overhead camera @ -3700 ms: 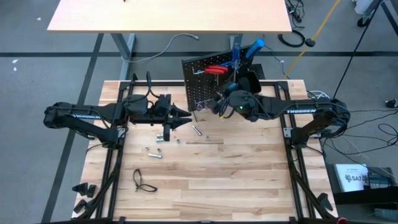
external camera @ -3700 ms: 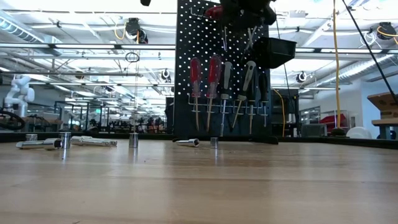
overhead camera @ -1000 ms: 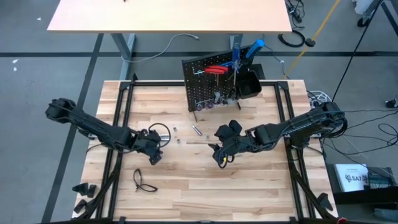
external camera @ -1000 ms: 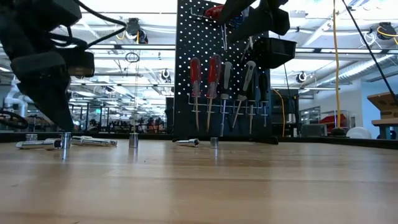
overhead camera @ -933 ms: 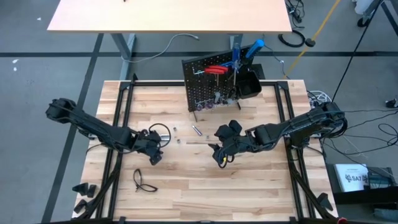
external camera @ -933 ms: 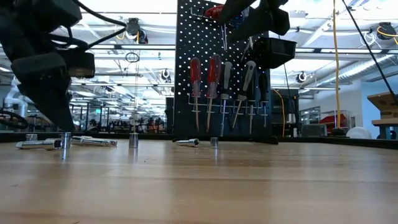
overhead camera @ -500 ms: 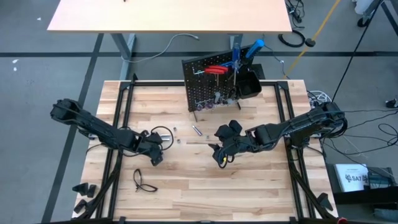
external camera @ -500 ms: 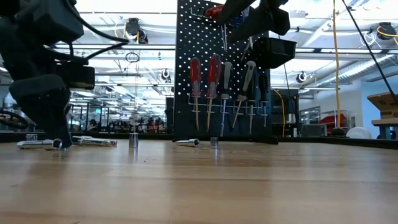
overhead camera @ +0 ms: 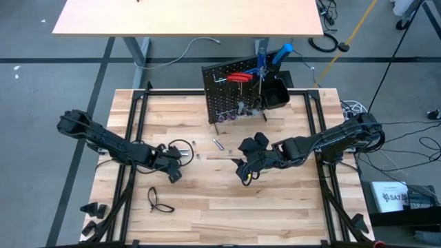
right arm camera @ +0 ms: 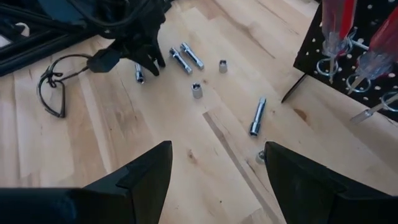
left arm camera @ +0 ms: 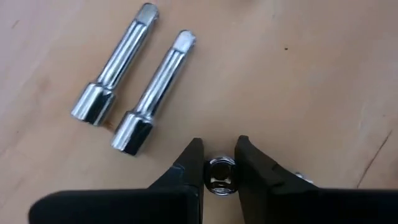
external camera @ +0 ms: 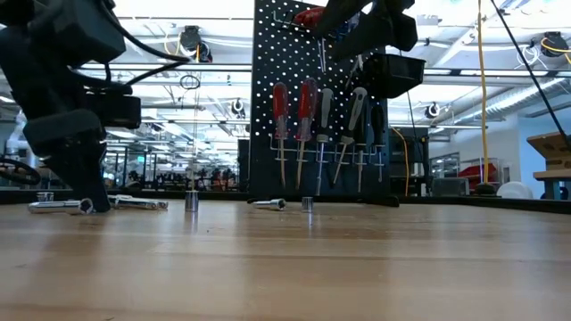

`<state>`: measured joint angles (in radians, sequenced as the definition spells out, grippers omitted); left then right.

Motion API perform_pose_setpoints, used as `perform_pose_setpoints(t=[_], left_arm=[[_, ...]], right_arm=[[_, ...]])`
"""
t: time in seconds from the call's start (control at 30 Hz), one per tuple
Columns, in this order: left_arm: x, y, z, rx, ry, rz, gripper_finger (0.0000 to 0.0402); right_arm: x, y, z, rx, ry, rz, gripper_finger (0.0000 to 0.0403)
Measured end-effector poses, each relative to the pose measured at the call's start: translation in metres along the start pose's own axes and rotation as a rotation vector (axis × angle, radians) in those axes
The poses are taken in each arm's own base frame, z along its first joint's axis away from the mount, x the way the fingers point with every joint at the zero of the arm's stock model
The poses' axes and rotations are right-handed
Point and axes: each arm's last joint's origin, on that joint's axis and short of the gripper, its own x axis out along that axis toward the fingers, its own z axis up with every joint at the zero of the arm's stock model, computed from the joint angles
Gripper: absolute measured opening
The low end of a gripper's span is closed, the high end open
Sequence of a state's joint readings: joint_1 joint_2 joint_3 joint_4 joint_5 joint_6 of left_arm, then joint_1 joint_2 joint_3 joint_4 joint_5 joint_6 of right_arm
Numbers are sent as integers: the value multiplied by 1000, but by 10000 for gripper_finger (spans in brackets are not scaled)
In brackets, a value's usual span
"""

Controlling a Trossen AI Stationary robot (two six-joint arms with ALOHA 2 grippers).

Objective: Hang tools onto peg board
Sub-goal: Put the silver socket into the black bin on the pegboard

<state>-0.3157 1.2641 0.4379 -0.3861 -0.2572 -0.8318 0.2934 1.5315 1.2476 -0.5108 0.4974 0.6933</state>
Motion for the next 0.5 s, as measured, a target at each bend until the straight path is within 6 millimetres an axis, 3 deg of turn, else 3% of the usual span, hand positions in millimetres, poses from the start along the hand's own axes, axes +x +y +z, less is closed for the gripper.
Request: perform_pose_setpoints(t=[0.33,0.5], left_arm=[[-30,-18,26,-8,-106,-166,56],[-62,-34,54,8,-392,-393,56]], right_arm=[[-27,-6,17,8,-84,72,247],[-37,0,32,-44,-216,153,247]])
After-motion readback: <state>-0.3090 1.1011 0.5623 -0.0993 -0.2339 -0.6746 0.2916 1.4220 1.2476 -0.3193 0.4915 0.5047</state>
